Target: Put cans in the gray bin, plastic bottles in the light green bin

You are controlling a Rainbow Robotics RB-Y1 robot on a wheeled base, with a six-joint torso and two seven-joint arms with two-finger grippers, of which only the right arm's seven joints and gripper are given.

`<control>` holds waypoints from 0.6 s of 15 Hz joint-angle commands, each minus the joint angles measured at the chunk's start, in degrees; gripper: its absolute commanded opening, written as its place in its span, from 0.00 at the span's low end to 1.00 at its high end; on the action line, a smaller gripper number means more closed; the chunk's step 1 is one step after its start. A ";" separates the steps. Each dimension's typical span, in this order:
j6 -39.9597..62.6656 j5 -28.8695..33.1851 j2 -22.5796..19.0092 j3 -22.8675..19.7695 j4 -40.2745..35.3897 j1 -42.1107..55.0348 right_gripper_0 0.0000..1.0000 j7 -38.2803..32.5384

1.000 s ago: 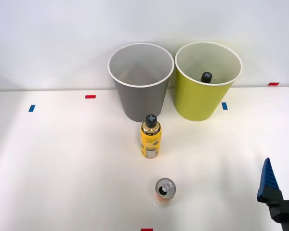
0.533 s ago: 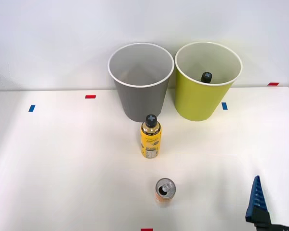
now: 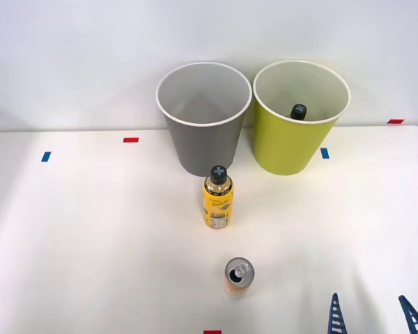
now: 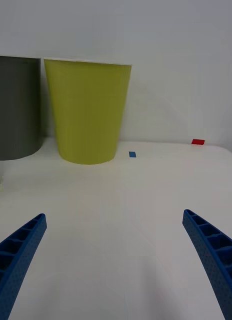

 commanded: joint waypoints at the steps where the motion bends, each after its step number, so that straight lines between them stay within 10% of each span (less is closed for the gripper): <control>1: 0.06 -0.30 -2.87 2.97 1.40 0.13 0.94 0.56; 9: 0.06 -0.12 -3.40 4.46 3.42 0.22 0.94 3.02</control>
